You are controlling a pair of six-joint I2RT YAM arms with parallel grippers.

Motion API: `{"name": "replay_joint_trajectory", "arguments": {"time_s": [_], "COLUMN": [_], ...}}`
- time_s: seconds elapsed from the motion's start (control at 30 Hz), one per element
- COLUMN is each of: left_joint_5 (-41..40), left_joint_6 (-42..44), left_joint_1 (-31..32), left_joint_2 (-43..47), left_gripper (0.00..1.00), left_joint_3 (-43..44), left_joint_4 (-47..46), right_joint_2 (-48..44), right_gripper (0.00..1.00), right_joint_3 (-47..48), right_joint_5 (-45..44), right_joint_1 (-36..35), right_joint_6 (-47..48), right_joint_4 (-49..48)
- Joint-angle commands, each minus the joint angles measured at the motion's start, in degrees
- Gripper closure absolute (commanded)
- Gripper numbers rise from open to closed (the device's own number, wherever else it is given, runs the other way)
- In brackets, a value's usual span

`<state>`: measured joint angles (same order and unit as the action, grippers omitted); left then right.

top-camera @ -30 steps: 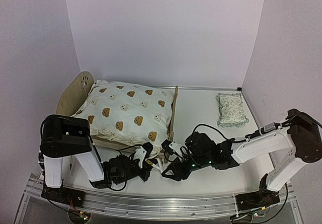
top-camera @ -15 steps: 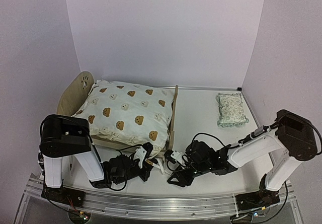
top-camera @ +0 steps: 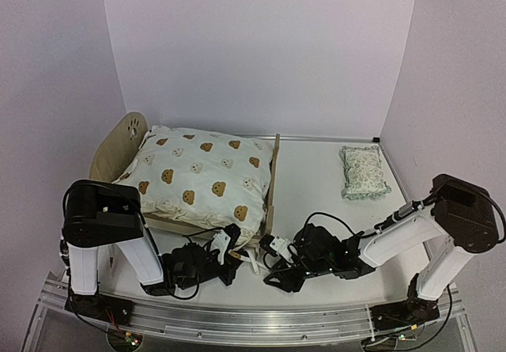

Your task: Set up the pet bed

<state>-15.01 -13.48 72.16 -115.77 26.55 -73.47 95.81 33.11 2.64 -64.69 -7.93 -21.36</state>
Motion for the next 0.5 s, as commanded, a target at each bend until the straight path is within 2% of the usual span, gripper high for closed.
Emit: {"name": "replay_joint_trajectory", "arguments": {"time_s": [0.0,0.17,0.47], "left_joint_5": [0.7,0.8,1.4], "left_joint_6": [-0.7,-0.9,-1.5], "left_joint_1": [-0.2,-0.3,-0.2], "left_joint_2": [2.1,1.9,1.3], "left_gripper": [1.00,1.00,1.00], "left_joint_3": [-0.2,-0.3,-0.1], "left_joint_4": [-0.5,-0.6,-0.9], "right_joint_2": [-4.4,-5.7,0.8], "right_gripper": [0.52,0.48,0.47], "right_joint_3": [-1.5,-1.5,1.9], "right_joint_5": [-2.6,-2.6,-7.6], "right_joint_1": [-0.2,-0.2,-0.2], "right_joint_6": [1.8,3.2,5.8], "right_joint_4": [-0.3,-0.3,-0.5]}}
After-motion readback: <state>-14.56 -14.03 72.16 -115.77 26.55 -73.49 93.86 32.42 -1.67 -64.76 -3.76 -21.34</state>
